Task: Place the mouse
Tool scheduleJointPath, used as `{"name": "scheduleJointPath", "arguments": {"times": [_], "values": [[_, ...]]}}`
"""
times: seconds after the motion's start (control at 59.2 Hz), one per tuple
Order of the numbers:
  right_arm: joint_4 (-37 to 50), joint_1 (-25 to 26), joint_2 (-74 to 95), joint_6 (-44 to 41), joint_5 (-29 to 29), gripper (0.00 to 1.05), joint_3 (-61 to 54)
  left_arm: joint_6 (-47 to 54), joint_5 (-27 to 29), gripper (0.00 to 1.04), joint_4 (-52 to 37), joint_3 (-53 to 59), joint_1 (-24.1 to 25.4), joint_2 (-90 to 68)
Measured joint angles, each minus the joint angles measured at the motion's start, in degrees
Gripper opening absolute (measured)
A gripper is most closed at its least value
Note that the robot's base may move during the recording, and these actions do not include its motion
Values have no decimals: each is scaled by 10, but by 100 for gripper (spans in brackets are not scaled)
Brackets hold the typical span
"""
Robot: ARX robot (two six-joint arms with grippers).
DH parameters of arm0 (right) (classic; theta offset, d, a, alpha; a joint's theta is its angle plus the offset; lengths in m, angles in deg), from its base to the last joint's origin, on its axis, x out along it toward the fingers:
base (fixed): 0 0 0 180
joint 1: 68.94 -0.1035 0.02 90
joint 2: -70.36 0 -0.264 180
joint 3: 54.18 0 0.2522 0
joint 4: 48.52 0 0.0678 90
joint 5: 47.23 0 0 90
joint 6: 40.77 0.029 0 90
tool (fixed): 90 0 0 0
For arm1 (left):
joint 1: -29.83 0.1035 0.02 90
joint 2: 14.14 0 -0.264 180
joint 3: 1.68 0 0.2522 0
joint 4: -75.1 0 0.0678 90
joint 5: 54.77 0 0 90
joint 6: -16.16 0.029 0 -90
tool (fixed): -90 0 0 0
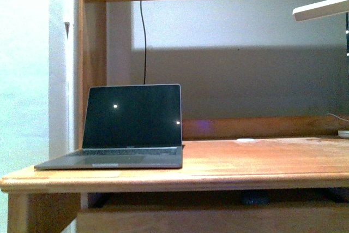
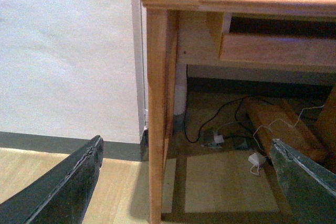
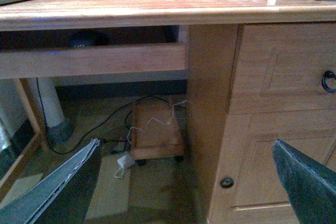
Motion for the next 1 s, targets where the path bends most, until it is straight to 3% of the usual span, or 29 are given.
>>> {"name": "scheduleJointPath", "arguments": {"times": [0.152,0.236,0.304,0.321,0.405,0.49,0.557,0.743,0.996], "values": [[0,0,0,0,0,97,0,-3,-7,97,1,0,2,-1],[0,0,0,0,-1,97,0,-35,-151,97,65,-31,42,-61],[0,0,0,0,0,97,0,-21,-227,97,51,-41,66,-121],[0,0,0,0,0,97,0,4,-244,97,27,-50,78,-163],[0,0,0,0,0,97,0,97,-217,97,-71,-65,92,-266],[0,0,0,0,0,97,0,284,-189,97,-258,-81,102,-462],[0,0,0,0,0,97,0,401,-180,97,-357,-104,102,-586],[0,0,0,0,0,97,0,680,-214,97,-586,-198,84,-900],[0,0,0,0,0,97,0,850,-271,97,-650,-325,35,-1089]]}}
